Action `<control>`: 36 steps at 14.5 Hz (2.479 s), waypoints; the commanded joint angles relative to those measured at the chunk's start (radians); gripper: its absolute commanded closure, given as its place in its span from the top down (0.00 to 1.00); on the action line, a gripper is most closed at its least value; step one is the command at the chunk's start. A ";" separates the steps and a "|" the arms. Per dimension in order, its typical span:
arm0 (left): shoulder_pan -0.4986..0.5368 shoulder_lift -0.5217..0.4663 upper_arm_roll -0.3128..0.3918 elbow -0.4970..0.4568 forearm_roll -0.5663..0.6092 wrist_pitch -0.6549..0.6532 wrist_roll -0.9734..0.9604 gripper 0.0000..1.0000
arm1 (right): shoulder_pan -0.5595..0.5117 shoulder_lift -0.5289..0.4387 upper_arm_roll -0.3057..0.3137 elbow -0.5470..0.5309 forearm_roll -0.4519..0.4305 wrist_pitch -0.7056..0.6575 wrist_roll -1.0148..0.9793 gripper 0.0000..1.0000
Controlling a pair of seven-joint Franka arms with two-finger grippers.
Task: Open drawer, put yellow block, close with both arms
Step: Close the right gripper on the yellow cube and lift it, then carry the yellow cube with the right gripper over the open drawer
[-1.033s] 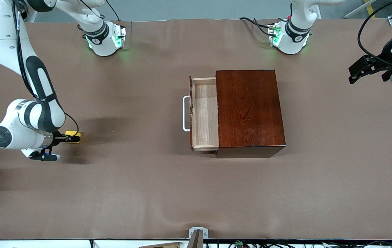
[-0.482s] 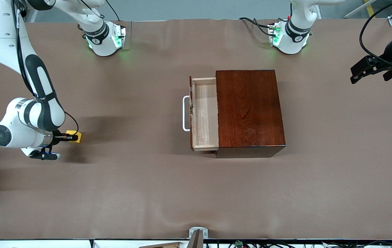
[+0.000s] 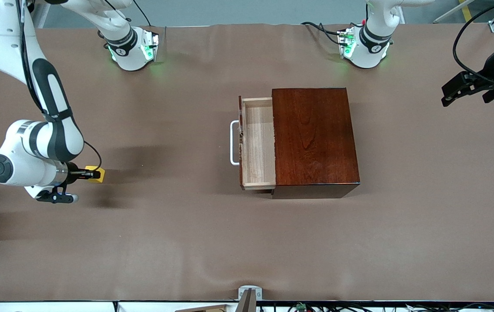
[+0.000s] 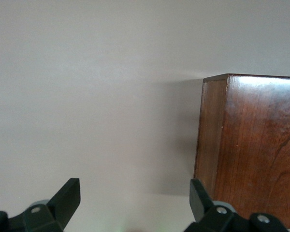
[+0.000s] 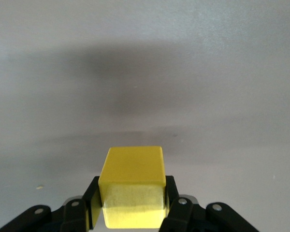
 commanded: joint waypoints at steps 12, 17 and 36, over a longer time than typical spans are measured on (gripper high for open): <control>0.047 0.034 -0.038 -0.003 -0.021 0.060 0.000 1.00 | 0.187 -0.131 0.002 0.159 0.097 -0.297 0.454 0.00; 0.043 0.058 -0.043 0.005 -0.018 0.083 0.001 1.00 | 0.338 -0.186 0.002 0.162 0.109 -0.302 0.817 0.00; 0.047 0.100 -0.041 0.014 -0.023 0.123 0.000 1.00 | 0.656 -0.196 0.000 0.264 0.312 -0.293 1.701 0.00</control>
